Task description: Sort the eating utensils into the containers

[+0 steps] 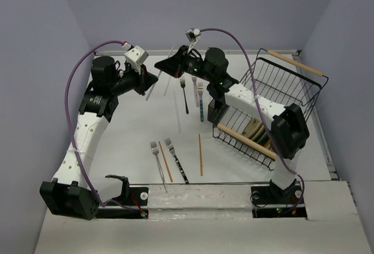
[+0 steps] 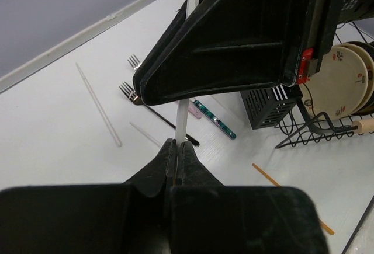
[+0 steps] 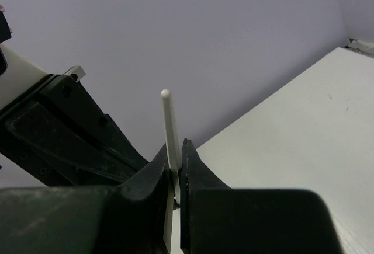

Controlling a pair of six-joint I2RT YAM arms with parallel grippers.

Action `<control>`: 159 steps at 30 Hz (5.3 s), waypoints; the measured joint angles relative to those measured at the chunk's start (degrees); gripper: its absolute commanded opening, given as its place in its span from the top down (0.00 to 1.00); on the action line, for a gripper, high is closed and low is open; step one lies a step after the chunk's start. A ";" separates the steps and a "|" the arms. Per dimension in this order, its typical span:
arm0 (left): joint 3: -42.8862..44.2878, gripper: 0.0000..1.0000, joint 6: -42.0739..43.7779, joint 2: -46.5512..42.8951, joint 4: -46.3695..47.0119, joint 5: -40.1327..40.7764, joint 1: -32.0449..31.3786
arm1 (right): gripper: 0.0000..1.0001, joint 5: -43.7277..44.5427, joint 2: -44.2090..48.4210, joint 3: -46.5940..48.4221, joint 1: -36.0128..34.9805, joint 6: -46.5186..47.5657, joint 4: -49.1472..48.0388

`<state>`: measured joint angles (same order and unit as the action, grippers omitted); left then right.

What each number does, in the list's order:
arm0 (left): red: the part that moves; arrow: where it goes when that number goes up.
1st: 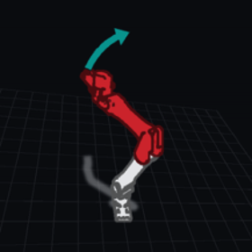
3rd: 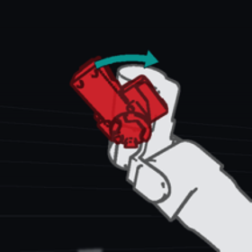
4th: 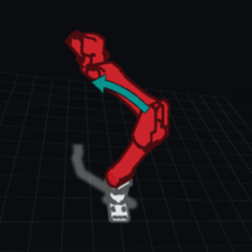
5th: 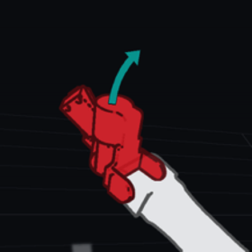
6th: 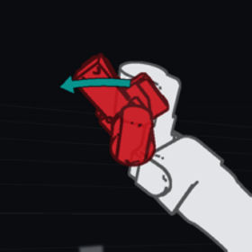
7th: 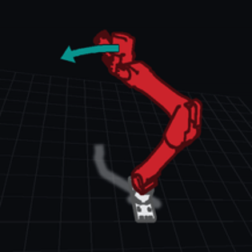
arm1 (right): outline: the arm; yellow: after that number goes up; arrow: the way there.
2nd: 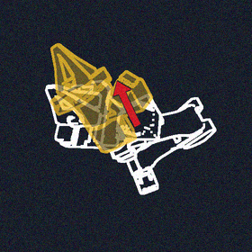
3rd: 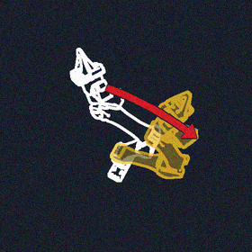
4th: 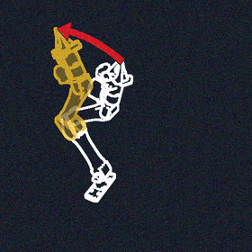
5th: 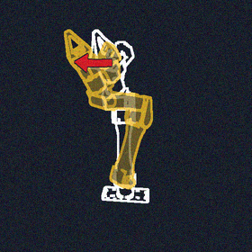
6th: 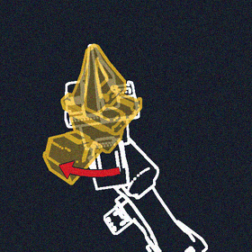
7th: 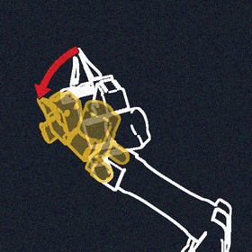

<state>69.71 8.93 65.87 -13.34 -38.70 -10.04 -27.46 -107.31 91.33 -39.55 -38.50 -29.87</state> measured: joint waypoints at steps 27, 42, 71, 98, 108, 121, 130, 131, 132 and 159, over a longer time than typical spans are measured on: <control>-4.57 0.01 4.24 0.15 -0.66 10.62 0.04 | 1.00 48.63 34.93 -22.88 -0.04 34.97 15.43; -9.27 0.01 8.83 5.20 -3.48 18.64 0.55 | 1.00 50.82 30.01 -28.02 5.11 30.53 20.37; -10.12 0.01 9.03 10.19 -1.46 18.18 0.55 | 1.00 53.86 38.51 -29.83 6.21 34.40 21.11; -10.97 0.01 9.77 10.49 -1.07 18.38 0.55 | 0.99 43.98 23.61 -32.33 15.34 24.96 23.39; -10.97 0.01 10.14 10.49 -1.03 18.67 0.55 | 0.53 42.73 21.86 -31.93 15.67 22.84 23.43; -9.31 0.03 10.36 15.04 -1.07 18.91 0.52 | 0.43 45.94 22.36 -31.26 15.67 25.27 25.68; 7.39 0.12 9.94 32.17 -1.07 20.48 -2.56 | 0.44 45.66 30.25 -30.80 15.67 29.49 28.15; 9.94 0.13 9.84 34.73 -1.33 20.85 -3.04 | 0.44 45.40 31.15 -30.73 15.67 29.81 28.33; 13.57 0.14 9.60 38.16 -1.84 21.51 -3.48 | 0.44 44.94 32.22 -30.64 15.67 30.23 28.41; 89.24 0.41 5.53 93.11 -34.71 31.12 -6.05 | 0.44 41.40 44.76 -35.26 15.67 32.79 33.48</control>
<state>158.95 14.46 158.98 -48.05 -7.57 -16.10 13.93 -62.54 56.07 -23.88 -5.72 3.62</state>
